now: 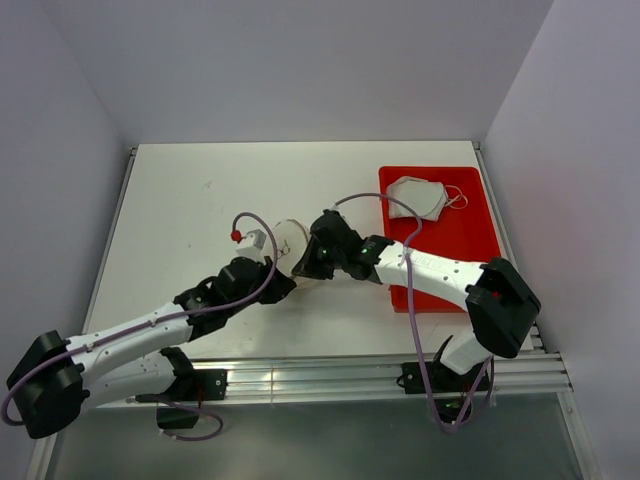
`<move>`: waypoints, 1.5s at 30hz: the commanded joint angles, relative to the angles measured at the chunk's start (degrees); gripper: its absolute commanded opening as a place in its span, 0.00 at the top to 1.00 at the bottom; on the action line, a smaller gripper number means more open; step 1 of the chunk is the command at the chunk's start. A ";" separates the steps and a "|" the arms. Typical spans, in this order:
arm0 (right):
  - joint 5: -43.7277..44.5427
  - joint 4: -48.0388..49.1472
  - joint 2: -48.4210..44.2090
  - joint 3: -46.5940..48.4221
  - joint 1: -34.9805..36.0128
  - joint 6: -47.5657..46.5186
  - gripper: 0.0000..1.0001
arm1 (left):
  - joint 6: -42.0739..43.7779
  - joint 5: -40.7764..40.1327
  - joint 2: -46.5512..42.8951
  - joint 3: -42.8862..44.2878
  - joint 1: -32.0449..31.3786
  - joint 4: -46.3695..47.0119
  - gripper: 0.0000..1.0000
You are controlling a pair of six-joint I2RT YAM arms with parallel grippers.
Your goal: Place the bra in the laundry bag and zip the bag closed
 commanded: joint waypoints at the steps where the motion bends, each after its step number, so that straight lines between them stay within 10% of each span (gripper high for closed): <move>1: 4.08 -1.75 0.25 2.95 -1.81 -3.62 1.00 | -1.14 -3.08 -4.13 -1.22 0.05 -4.51 1.00; 29: 20.69 -11.86 -0.27 11.65 -6.47 -22.42 0.98 | -1.76 -1.68 -7.66 -3.77 4.62 -11.37 1.00; 45: 9.28 -5.27 2.80 21.13 -14.46 -34.64 0.83 | -2.46 -3.44 -11.70 -3.78 11.56 -18.39 1.00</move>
